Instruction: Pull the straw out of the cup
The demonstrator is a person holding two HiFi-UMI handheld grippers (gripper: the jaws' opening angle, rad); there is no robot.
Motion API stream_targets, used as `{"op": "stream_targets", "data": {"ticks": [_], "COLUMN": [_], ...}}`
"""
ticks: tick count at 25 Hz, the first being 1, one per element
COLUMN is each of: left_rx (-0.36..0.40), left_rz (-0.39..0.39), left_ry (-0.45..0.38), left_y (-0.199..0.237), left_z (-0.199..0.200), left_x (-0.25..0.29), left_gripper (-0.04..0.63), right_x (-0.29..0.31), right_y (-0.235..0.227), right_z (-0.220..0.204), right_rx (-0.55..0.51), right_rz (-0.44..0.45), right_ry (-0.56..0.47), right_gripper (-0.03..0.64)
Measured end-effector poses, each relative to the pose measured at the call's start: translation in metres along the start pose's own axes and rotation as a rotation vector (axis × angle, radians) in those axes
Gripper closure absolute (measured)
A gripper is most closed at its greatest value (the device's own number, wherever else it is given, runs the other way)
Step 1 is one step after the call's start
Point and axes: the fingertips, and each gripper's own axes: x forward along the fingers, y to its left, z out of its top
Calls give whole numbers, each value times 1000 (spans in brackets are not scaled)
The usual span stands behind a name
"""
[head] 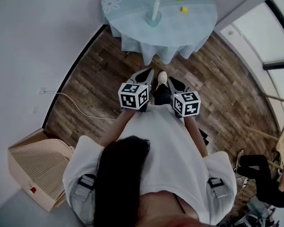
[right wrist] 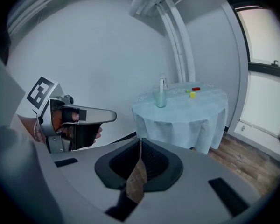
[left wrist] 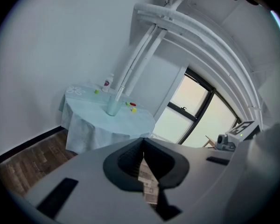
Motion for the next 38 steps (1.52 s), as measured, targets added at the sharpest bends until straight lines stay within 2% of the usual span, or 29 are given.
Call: {"op": "stream_targets", "data": {"ticks": [10,17,20,23,29,38], "left_rx": [-15,-26,-24,-18,-6,-39], "left_rz": [42,61,71,88,98,162], "left_ry": [23,50,45,44,53,25], "left_y": [14,24,30,37,42,59], "left_z": [17,25,32,41,55,78], "left_x": [36,57,65,72,88,107], "left_gripper": [584,584,584,584,584,584], "right_x": [27,45,53,62,78,101], "right_y": [-36,-52,-69,-82,-85,-105], "right_z": [23,36,42,54,76,107], "right_rx": [47,106,135,134,99,113], "right_rz": [26,76,40,20,68,134], "right_ry": [26,37,38,29,30,7], "right_gripper": [580,580,580,580,580,580]}}
